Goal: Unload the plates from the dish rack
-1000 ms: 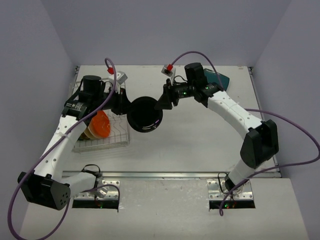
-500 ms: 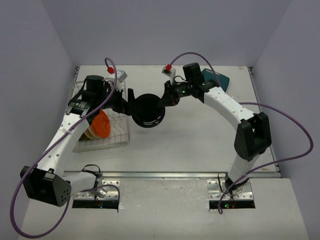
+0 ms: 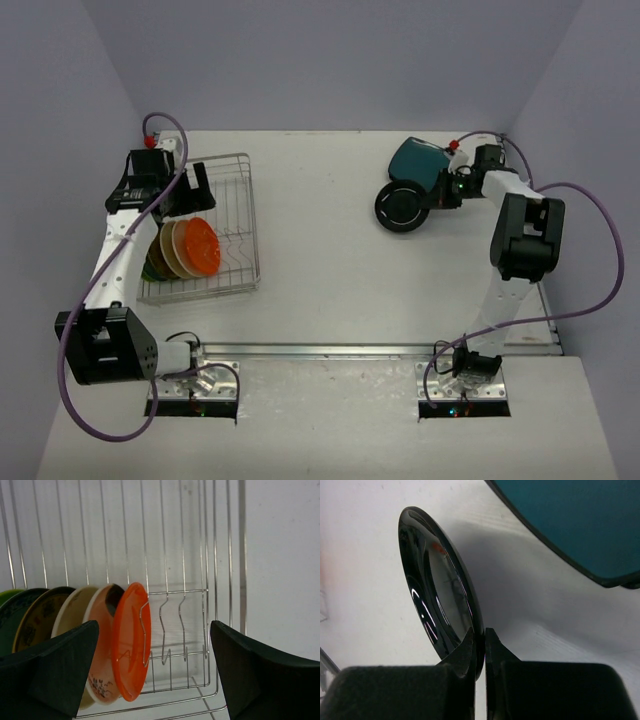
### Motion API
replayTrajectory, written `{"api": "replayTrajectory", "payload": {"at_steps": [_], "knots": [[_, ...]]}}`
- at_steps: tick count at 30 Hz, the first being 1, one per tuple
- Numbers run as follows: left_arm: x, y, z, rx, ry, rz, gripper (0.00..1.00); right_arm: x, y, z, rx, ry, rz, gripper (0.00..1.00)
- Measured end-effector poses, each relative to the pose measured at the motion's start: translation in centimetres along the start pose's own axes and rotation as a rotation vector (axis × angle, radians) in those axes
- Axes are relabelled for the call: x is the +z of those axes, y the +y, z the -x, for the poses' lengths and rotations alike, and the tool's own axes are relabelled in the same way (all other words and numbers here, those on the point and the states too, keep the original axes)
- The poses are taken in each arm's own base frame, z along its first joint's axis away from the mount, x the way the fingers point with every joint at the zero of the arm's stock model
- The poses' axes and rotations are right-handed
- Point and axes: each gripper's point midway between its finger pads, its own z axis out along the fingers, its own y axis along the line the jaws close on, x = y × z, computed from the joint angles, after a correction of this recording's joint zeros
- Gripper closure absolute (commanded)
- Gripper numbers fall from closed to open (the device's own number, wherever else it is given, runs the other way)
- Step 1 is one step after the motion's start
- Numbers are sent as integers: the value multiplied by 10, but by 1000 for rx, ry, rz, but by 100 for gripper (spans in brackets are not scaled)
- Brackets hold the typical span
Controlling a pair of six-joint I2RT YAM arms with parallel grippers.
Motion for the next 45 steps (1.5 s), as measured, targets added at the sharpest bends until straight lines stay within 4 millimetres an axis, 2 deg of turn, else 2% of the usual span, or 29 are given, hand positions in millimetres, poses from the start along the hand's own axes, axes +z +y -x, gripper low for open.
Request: {"api": "replayTrajectory", "payload": {"at_steps": [2,5,11,15,20,22,26,27,31,33,37,40,42,45], "knots": [[2,12,-4,-25,21,38,15,7,-4,-13,2,44,-14,100],[3,18,-13,-37,59,59,25,20,-3,-26,0,92,-15,100],[4,26,-30,-40,128,86,43,35,1,-28,18,133,15,100],[4,32,-41,-36,163,113,47,37,1,-31,36,148,26,99],[12,40,-60,-31,232,143,54,39,1,-32,35,155,21,80],[14,43,-66,-28,255,151,61,42,-2,-33,35,162,5,71],[18,46,-72,-13,283,161,78,46,-6,-36,47,181,-28,64],[19,47,-73,-10,289,163,80,46,-7,-34,46,179,-38,63],[21,50,-75,11,302,169,99,45,-11,-27,41,170,-82,45],[20,54,-74,43,304,180,100,42,-11,-22,35,162,-110,38],[12,54,-52,86,264,192,100,32,-8,-10,21,136,-142,22],[0,51,-11,137,165,195,100,17,5,8,-6,87,-142,7],[-11,45,19,177,76,193,100,3,20,27,-41,32,-130,4],[-31,24,49,240,-51,148,100,-23,62,62,-135,-86,-64,3]]}}
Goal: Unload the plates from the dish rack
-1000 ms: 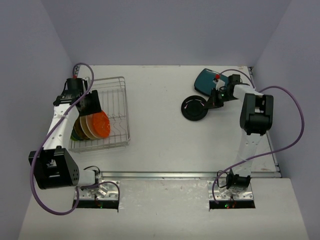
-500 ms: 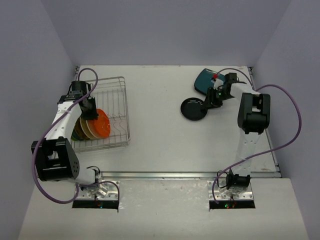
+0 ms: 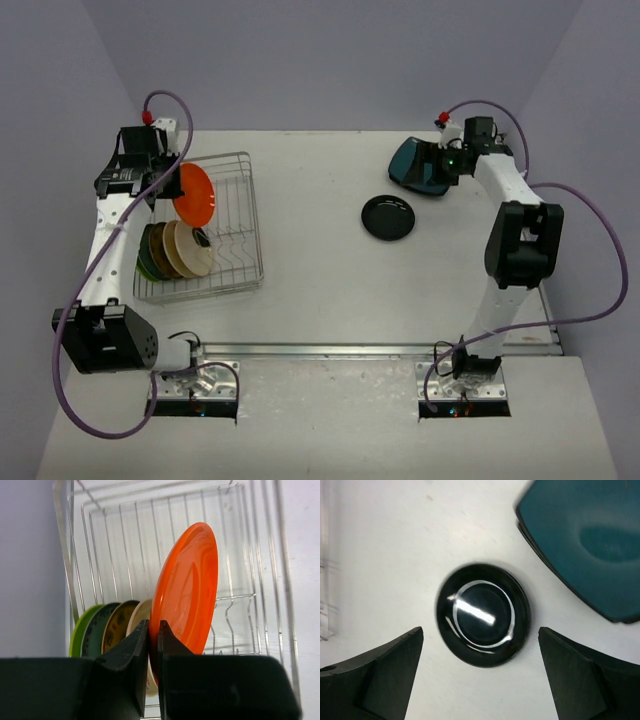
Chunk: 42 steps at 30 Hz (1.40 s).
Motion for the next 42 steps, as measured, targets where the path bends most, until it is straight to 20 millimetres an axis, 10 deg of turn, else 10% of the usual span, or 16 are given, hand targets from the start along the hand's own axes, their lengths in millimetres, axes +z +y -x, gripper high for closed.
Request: {"api": "replayTrajectory", "payload": {"at_steps": [6,11,16,20,31,42], "knots": [[-37,-67,16,80,-129,-334,100,-39,123,47,-251,-193,264,16],[-54,-145,-13,116,-64,-698,100,-35,228,24,-389,-155,518,29],[-75,-192,-33,112,10,-938,100,-22,279,-7,-423,-67,647,34],[-82,-200,-32,86,25,-1006,100,-10,302,-23,-437,-15,693,51],[-86,-207,-33,66,44,-1050,100,8,314,-48,-455,77,702,52],[-70,-205,-58,71,110,-1025,100,-18,309,15,-326,-8,753,52]]}}
